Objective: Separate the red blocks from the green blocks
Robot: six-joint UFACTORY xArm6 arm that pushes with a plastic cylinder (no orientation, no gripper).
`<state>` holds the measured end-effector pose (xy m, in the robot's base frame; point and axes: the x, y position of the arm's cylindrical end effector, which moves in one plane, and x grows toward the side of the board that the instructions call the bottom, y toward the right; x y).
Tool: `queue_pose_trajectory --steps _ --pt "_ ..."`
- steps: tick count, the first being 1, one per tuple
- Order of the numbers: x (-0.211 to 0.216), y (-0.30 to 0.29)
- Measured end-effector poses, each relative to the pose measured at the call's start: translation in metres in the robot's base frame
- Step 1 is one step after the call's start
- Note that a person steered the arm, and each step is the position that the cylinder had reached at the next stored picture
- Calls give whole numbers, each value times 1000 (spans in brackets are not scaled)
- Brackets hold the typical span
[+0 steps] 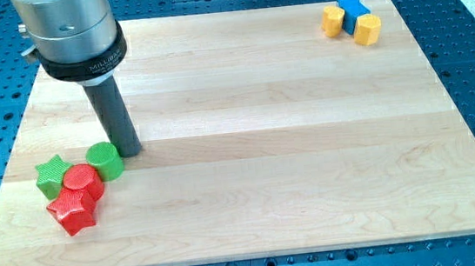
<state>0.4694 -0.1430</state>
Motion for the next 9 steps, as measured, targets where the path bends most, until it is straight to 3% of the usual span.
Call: queue_pose_trajectory --steps 3,4,6,9 --pt "-21 129" --pt "-20 129" --pt "-25 191" --pt "-14 191"
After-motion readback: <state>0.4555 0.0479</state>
